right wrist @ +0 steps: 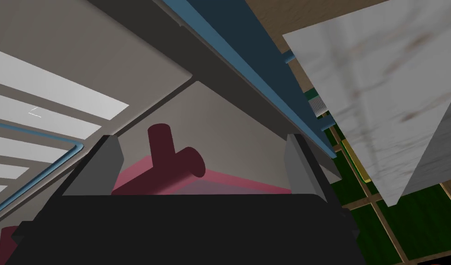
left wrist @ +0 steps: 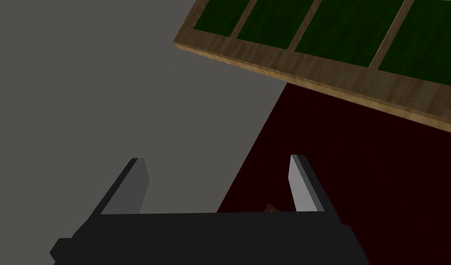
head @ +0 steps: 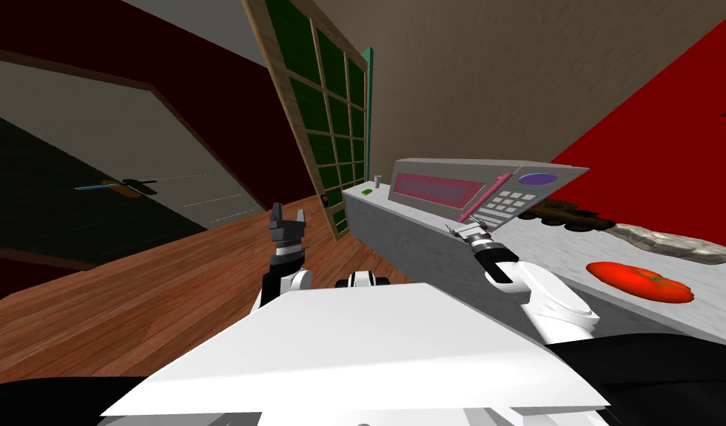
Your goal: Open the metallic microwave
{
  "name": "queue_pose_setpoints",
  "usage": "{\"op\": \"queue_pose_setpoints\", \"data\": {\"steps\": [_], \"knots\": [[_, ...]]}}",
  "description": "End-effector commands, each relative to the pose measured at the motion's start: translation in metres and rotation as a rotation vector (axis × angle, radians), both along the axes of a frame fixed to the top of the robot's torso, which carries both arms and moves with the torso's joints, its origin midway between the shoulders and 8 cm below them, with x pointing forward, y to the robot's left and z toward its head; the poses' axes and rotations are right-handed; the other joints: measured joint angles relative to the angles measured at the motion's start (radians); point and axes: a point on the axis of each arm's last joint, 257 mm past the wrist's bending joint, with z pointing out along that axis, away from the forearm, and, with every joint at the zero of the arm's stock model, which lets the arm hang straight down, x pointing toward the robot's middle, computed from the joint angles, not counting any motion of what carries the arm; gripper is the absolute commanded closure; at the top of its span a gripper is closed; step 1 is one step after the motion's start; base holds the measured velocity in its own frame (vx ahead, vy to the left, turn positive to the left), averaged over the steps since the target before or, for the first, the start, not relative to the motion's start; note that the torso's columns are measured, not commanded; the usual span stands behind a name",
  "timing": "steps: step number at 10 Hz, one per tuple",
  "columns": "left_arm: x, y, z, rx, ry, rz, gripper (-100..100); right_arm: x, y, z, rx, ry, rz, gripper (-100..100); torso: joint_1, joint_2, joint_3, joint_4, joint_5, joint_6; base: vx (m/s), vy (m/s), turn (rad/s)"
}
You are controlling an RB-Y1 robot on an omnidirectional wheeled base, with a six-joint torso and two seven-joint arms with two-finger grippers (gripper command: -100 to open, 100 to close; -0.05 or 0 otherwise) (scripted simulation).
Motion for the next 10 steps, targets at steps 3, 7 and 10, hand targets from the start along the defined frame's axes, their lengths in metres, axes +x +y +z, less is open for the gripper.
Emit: {"op": "queue_pose_setpoints", "data": {"steps": [3,7,10], "knots": [[0.0,0.0,0.0,0.0,0.0,0.0,0,-0.003,-0.055,0.004,-0.001,-0.001,-0.14,-100,0.001,-0.004,-0.003,-0.001,0.001,0.001,-0.16,-0.007,0.293],[0.0,0.0,0.0,0.0,0.0,0.0,0,-0.008,-0.082,0.006,0.001,-0.002,-0.211,-100,0.001,-0.005,-0.003,-0.002,0.0,-0.001,-0.127,-0.002,0.255],[0.0,0.0,0.0,0.0,0.001,0.001,0,-0.003,-0.055,0.004,-0.001,-0.001,-0.14,100,0.001,-0.01,-0.006,-0.003,0.001,0.003,0.098,-0.004,-0.308]]}}
